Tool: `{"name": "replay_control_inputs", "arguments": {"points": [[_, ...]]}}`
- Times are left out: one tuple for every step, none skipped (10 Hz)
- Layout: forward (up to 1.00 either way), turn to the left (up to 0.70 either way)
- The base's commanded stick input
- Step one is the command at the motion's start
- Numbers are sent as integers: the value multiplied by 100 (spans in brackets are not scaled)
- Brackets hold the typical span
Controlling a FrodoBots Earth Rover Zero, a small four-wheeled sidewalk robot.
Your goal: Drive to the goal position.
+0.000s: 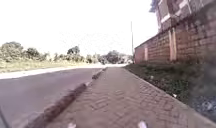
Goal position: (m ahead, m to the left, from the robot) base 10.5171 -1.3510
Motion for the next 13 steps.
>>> {"name": "replay_control_inputs", "arguments": {"points": [[100,-28],[100,0],[100,0],[100,0],[100,0],[100,0],[100,0],[100,0],[100,-31],[100,-39],[100,-40],[100,-40],[100,-3]]}}
